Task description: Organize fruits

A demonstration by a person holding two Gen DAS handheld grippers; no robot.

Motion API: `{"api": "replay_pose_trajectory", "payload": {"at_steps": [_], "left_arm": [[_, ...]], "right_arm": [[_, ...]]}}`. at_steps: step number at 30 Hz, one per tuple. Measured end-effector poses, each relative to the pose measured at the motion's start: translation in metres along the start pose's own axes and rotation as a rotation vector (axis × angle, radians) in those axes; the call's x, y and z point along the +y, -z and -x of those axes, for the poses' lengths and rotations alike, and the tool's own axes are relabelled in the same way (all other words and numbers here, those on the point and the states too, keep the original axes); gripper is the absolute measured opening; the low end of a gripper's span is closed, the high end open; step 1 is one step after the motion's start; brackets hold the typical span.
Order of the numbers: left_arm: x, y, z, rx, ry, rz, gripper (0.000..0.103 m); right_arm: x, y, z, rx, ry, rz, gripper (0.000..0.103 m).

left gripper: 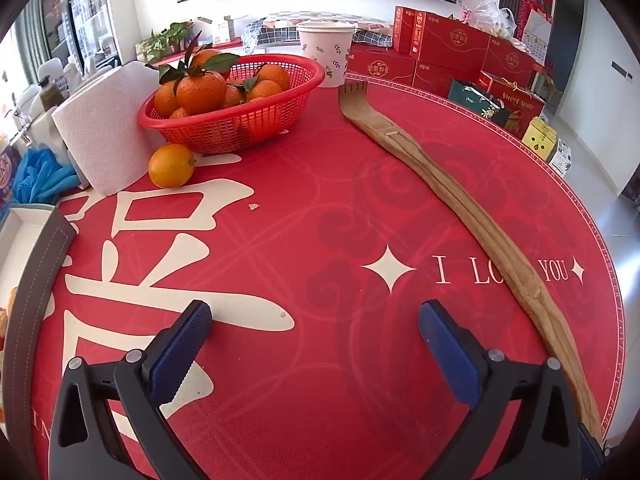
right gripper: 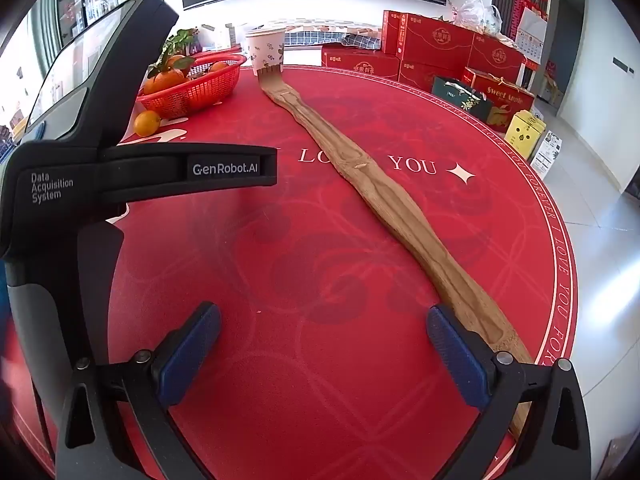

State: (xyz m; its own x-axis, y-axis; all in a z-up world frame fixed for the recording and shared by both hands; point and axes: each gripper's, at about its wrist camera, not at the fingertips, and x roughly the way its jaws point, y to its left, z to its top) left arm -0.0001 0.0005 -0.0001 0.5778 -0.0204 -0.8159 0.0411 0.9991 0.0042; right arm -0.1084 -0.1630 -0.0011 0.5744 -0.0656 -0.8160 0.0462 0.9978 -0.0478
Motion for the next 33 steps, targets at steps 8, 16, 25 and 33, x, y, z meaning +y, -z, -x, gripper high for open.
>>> {"api": "replay_pose_trajectory", "payload": {"at_steps": [8,16,25,33], "left_arm": [[0.0002,0.0,0.0,0.0,0.008,0.006,0.103],[0.0002,0.0,-0.0001,0.0,0.008,0.006,0.103],[0.0002,0.0,-0.0001,0.0,0.008,0.006,0.103],[0.0002,0.0,-0.0001,0.0,0.008,0.006,0.103]], "right_arm": [[0.0042,-0.0016,-0.0041,0.007,0.012,-0.015,0.103],[0.0011,0.0022,0.0005,-0.003,0.006,-0.005,0.103],[0.0021,0.0006,-0.0005,0.008,0.012,-0.013,0.103],[0.0032,0.0,-0.0003,0.006,0.014,-0.013,0.103]]}}
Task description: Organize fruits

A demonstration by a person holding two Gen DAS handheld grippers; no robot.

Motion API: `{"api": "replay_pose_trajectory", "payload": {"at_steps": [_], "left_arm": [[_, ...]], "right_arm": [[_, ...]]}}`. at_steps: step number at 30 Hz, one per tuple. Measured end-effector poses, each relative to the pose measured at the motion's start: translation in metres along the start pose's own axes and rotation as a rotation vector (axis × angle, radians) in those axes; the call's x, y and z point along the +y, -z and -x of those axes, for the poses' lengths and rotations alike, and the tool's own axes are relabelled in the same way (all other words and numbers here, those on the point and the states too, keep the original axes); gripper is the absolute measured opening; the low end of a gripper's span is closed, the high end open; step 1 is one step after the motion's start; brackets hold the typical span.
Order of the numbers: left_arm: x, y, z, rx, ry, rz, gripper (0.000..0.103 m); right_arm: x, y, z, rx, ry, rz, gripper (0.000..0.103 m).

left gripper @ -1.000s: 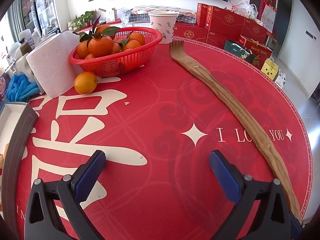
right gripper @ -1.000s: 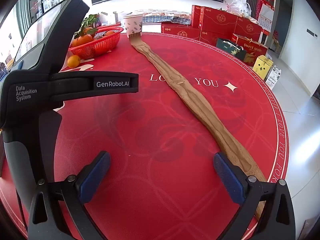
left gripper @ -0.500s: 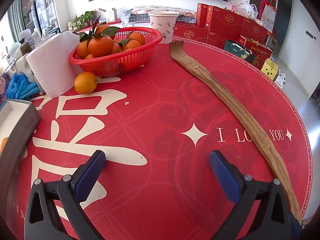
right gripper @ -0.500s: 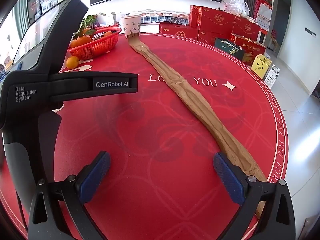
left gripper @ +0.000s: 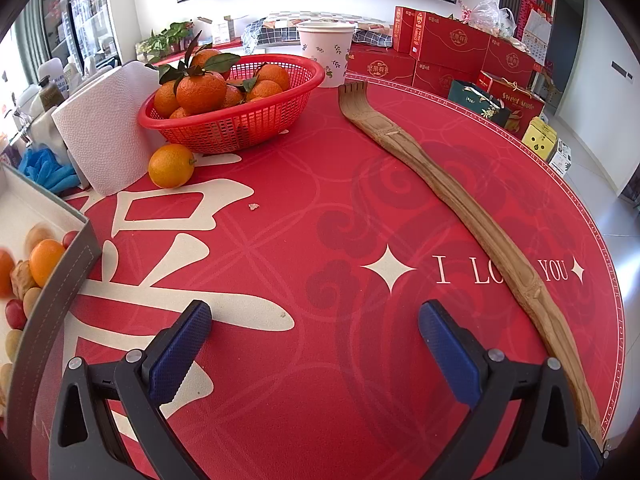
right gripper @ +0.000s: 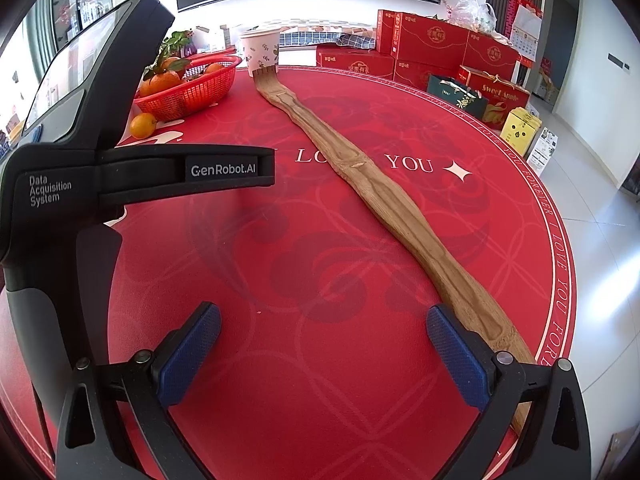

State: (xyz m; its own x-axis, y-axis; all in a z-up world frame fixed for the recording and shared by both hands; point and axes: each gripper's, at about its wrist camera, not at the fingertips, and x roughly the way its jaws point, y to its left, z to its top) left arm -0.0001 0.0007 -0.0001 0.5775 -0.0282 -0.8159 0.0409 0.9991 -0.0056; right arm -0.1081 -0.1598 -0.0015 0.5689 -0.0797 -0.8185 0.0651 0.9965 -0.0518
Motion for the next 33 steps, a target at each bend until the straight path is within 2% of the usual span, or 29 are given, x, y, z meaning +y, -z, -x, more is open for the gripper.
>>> {"api": "replay_pose_trajectory", "payload": {"at_steps": [33], "left_arm": [[0.0,0.0,0.0,0.0,0.0,0.0,0.103]], "right_arm": [[-0.0019,-0.0004,0.0013,0.004,0.007,-0.008,0.103]]}}
